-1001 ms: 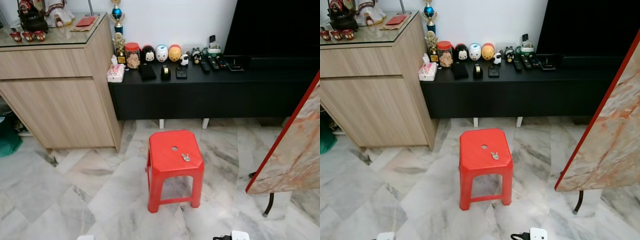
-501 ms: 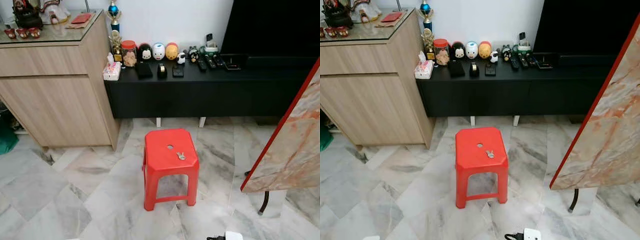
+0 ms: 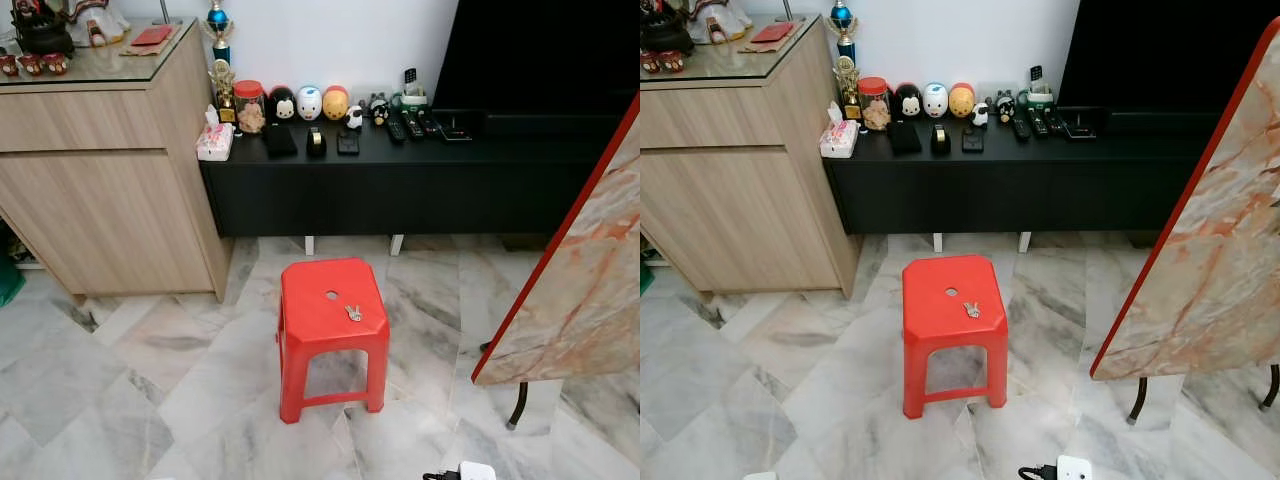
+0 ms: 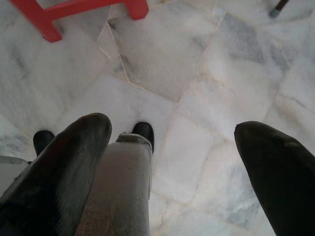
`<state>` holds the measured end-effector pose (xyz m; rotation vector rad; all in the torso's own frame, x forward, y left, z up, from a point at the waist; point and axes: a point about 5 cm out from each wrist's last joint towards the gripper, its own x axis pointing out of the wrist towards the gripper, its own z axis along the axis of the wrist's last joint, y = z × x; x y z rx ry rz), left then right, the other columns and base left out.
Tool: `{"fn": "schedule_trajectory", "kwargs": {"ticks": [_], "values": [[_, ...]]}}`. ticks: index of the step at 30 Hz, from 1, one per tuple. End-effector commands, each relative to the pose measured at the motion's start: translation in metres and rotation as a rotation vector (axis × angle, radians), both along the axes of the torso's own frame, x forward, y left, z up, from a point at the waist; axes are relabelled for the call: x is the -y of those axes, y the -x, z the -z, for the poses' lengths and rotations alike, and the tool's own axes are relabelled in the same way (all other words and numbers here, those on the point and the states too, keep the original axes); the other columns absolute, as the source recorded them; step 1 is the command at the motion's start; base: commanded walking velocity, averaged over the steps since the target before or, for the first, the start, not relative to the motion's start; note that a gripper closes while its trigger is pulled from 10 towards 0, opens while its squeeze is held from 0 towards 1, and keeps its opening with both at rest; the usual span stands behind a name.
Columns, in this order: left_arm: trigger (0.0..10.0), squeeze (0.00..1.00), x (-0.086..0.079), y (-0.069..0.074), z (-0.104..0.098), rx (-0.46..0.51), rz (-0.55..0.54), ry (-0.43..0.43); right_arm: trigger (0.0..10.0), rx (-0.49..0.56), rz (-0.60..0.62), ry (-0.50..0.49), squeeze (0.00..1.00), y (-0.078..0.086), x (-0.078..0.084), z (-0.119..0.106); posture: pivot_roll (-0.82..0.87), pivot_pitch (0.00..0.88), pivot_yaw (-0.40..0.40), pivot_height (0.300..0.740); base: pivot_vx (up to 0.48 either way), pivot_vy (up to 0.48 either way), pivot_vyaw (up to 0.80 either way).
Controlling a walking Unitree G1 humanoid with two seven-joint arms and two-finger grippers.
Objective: Hang keys on a hook
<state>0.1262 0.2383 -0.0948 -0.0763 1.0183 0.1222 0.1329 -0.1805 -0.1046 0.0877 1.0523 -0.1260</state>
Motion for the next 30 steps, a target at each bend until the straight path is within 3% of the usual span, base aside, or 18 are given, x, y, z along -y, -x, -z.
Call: {"fn": "schedule_trajectory", "kwargs": {"ticks": [1,17,24,30], "values": [[10.0,0.0,0.0025,0.001,0.0011,-0.006,-0.004,0.01,10.0,0.002,-0.011,0.013,0.0,-0.0013,0.0037,-0.0008,0.01,0.0,-0.065,0.74,0.262,0.0,0.0],[10.0,0.0,0.0058,0.0002,0.0016,-0.002,-0.004,0.018,10.0,-0.003,-0.016,0.015,0.0,0.0001,0.0065,-0.0007,0.02,0.0,-0.066,0.74,0.303,0.0,0.0],[10.0,0.0,0.0076,0.0005,0.0022,-0.005,-0.002,0.024,10.0,-0.001,-0.021,0.004,0.0,0.0001,0.0064,-0.0007,0.02,0.0,-0.07,0.74,0.319,0.0,0.7],[10.0,0.0,0.0063,-0.0012,0.0013,0.001,-0.005,0.022,10.0,0.008,-0.01,-0.018,0.0,-0.0015,0.0051,-0.0012,0.02,0.0,-0.07,0.74,0.32,0.0,0.0]]}}
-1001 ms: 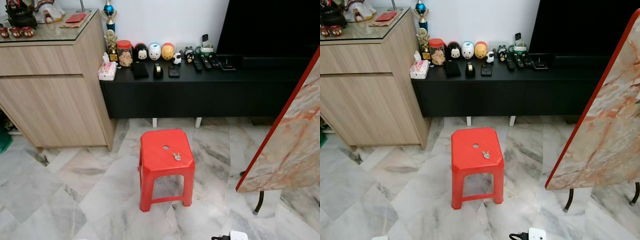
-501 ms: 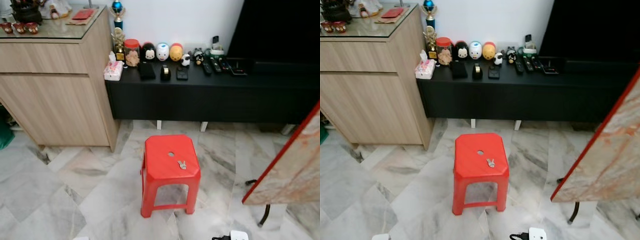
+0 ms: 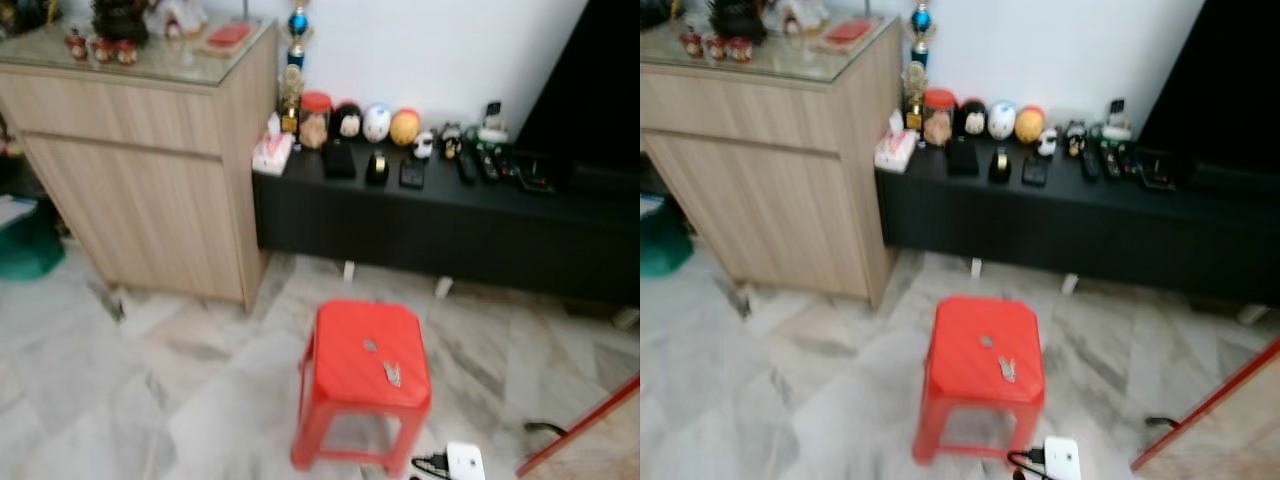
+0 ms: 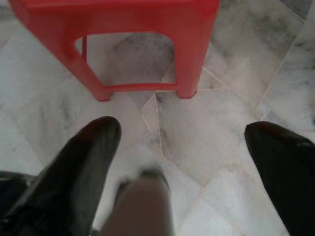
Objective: Hang keys on a hook
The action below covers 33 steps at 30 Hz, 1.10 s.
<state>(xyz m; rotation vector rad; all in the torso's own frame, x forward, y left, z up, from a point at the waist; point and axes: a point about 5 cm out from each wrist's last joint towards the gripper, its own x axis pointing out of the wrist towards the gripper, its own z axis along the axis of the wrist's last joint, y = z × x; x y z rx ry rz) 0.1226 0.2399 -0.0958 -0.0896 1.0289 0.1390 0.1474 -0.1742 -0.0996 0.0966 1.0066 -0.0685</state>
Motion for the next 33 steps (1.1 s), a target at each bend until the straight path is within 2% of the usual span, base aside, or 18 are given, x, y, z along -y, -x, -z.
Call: {"fn": "schedule_trajectory", "kwargs": {"ticks": [1,9,15,16,17,18,19,20,21,23,24,25,27,28,29,31,32,33], "values": [[10.0,0.0,0.008,-0.005,0.0,0.013,0.015,0.018,10.0,-0.041,0.033,0.014,0.0,0.013,0.011,0.004,0.02,0.0,-0.07,0.74,0.319,0.0,0.0],[10.0,0.0,0.004,-0.005,-0.001,0.021,0.002,0.007,10.0,-0.012,0.063,0.01,0.0,0.01,0.009,0.002,0.02,0.0,-0.055,0.74,0.038,0.0,0.0],[10.0,0.0,-0.001,-0.006,-0.003,0.048,-0.021,0.001,10.0,0.082,0.103,0.038,0.0,0.004,0.01,-0.002,0.03,0.0,-0.042,0.74,0.0,0.0,0.0],[10.0,0.0,-0.005,-0.008,-0.005,0.065,-0.025,-0.018,10.0,0.122,0.146,0.018,0.0,0.003,0.01,-0.004,0.02,0.0,-0.034,0.74,0.0,0.0,0.0],[10.0,0.0,-0.007,-0.01,-0.006,0.08,-0.031,-0.023,10.0,0.2,0.151,0.03,0.0,-0.015,0.019,-0.013,0.02,0.0,-0.032,0.74,0.0,0.0,0.0],[10.0,0.0,-0.01,-0.014,-0.009,0.107,-0.049,-0.027,10.0,0.318,0.15,0.047,0.0,-0.043,0.033,-0.031,0.01,0.0,-0.028,0.74,0.0,0.0,0.0],[10.0,0.0,-0.014,-0.02,-0.013,0.145,-0.073,-0.03,10.0,0.466,0.143,0.071,0.0,-0.078,0.049,-0.057,0.01,0.0,-0.026,0.74,0.0,0.0,0.0],[10.0,0.0,-0.018,-0.028,-0.019,0.203,-0.086,-0.037,10.0,0.55,0.137,0.075,0.0,-0.091,0.053,-0.071,0.0,0.0,-0.024,0.74,0.0,0.0,0.0],[10.0,0.0,-0.018,-0.028,-0.019,0.203,-0.086,-0.037,10.0,0.55,0.137,0.075,0.0,-0.091,0.053,-0.071,0.0,0.0,-0.024,0.74,0.0,0.0,0.0],[10.0,0.0,-0.018,-0.055,-0.033,0.337,-0.093,-0.039,10.0,0.644,0.09,0.087,0.0,-0.102,0.053,-0.085,0.01,0.0,-0.027,0.74,0.0,0.0,0.0],[10.0,0.0,-0.018,-0.055,-0.033,0.337,-0.093,-0.039,10.0,0.644,0.09,0.087,0.0,-0.102,0.053,-0.085,0.01,0.0,-0.027,0.74,0.0,0.0,0.0],[10.0,0.0,-0.016,-0.073,-0.045,0.437,-0.08,-0.044,10.0,0.687,0.056,0.097,0.0,-0.107,0.052,-0.091,0.02,0.0,-0.028,0.74,0.0,0.0,0.0],[10.0,0.0,-0.016,-0.087,-0.057,0.533,-0.066,-0.05,10.0,0.716,0.019,0.105,0.0,-0.11,0.051,-0.096,0.02,0.0,-0.028,0.74,0.0,0.0,0.0],[10.0,0.0,-0.016,-0.104,-0.074,0.662,-0.045,-0.062,10.0,0.758,-0.002,0.09,0.0,-0.113,0.049,-0.102,0.02,0.0,-0.026,0.74,0.0,0.0,0.0],[10.0,0.0,-0.014,-0.112,-0.086,0.74,-0.026,-0.068,10.0,0.787,-0.025,0.086,0.0,-0.115,0.046,-0.106,0.02,0.0,-0.025,0.74,0.0,0.0,0.0],[10.0,0.0,-0.01,-0.122,-0.104,0.855,0.007,-0.083,10.0,0.835,-0.057,0.078,0.0,-0.118,0.042,-0.112,0.02,0.0,-0.026,0.74,0.0,0.0,0.0],[10.0,0.0,-0.003,-0.127,-0.12,0.948,0.048,-0.096,10.0,0.879,-0.073,0.069,0.0,-0.119,0.04,-0.119,0.01,0.0,-0.027,0.74,0.0,0.0,0.0],[10.0,0.0,-0.001,-0.128,-0.125,0.972,0.06,-0.099,10.0,0.89,-0.076,0.068,0.0,-0.119,0.039,-0.121,0.01,0.0,-0.027,0.74,0.0,0.0,0.0]]}}
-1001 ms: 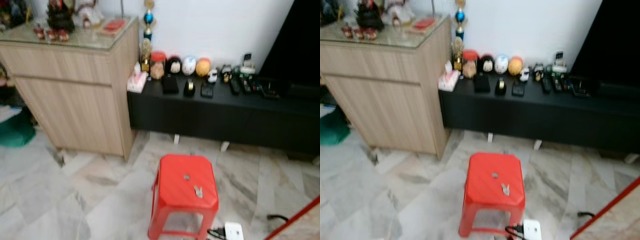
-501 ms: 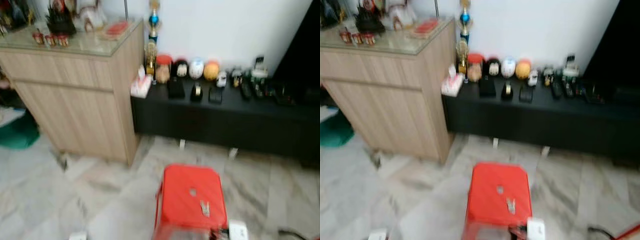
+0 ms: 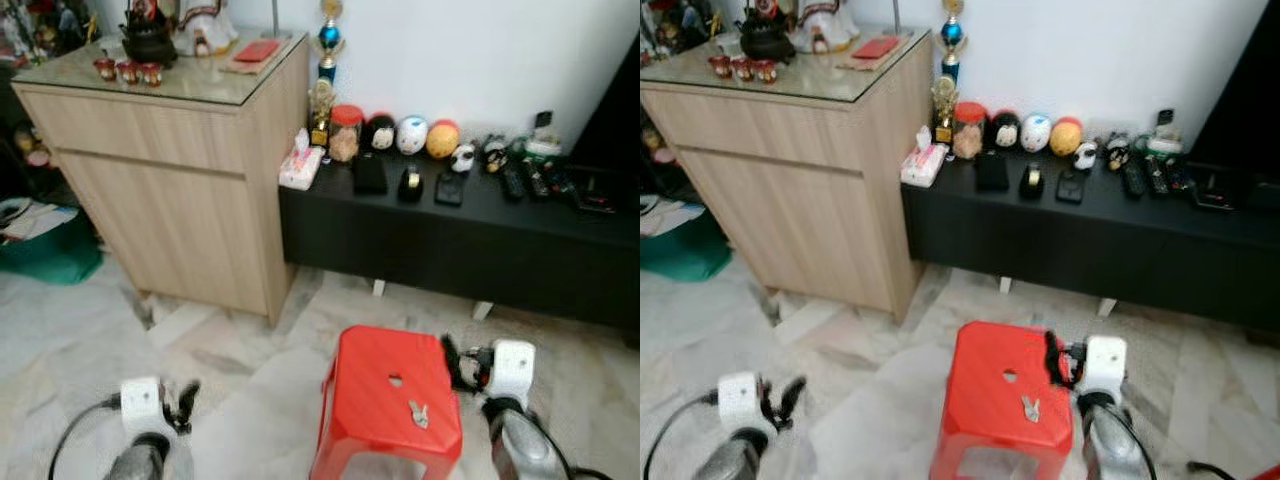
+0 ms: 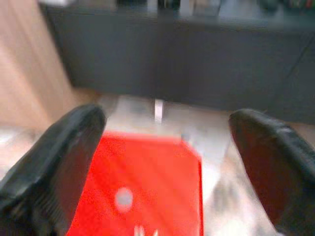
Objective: Hang keys on a hook
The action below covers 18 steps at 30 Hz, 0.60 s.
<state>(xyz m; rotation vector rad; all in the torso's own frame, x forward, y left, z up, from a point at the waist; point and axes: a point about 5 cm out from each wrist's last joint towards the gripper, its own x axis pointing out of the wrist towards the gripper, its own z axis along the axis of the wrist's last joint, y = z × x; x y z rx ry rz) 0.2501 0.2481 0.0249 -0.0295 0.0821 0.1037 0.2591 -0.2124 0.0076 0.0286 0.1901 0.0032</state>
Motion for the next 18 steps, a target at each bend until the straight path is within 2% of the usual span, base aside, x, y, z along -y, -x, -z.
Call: {"fn": "schedule_trajectory", "kwargs": {"ticks": [1,3,5,6,10,12,14,18], "values": [[10.0,0.0,0.007,0.0,-0.004,0.028,0.029,-0.003,10.0,0.073,-0.01,0.009,0.0,-0.008,0.001,-0.014,0.01,0.0,-0.027,0.74,0.0,0.0,0.0],[10.0,0.0,0.023,-0.001,-0.022,0.125,0.065,-0.022,10.0,0.123,-0.039,0.028,0.0,-0.007,-0.002,-0.023,0.01,0.0,-0.036,0.74,0.0,0.0,0.0],[10.0,0.0,0.046,0.004,-0.045,0.224,0.118,-0.023,10.0,0.174,-0.064,0.038,0.0,-0.004,-0.009,-0.033,0.01,0.0,-0.044,0.74,0.0,0.0,0.0],[10.0,0.0,0.049,0.006,-0.047,0.231,0.126,-0.022,10.0,0.181,-0.073,0.04,0.0,-0.003,-0.011,-0.034,0.01,0.0,-0.045,0.74,0.0,0.0,0.0],[10.0,0.0,0.055,0.012,-0.055,0.236,0.144,-0.007,10.0,0.186,-0.136,0.07,0.0,-0.001,-0.024,-0.036,0.02,0.0,-0.048,0.74,0.0,0.0,0.0],[10.0,0.0,0.055,0.01,-0.056,0.234,0.152,-0.012,10.0,0.187,-0.134,0.069,0.0,-0.002,-0.024,-0.036,0.02,0.0,-0.048,0.74,0.0,0.0,0.0],[10.0,0.0,0.052,0.004,-0.056,0.227,0.156,-0.018,10.0,0.18,-0.11,0.012,0.0,-0.008,-0.026,-0.038,-0.02,0.0,-0.017,0.74,0.0,0.0,0.0],[10.0,0.0,0.051,0.001,-0.057,0.21,0.16,-0.015,10.0,0.173,-0.171,0.028,0.0,-0.007,-0.038,-0.041,-0.03,0.0,0.003,0.726,0.0,0.0,0.0]]}}
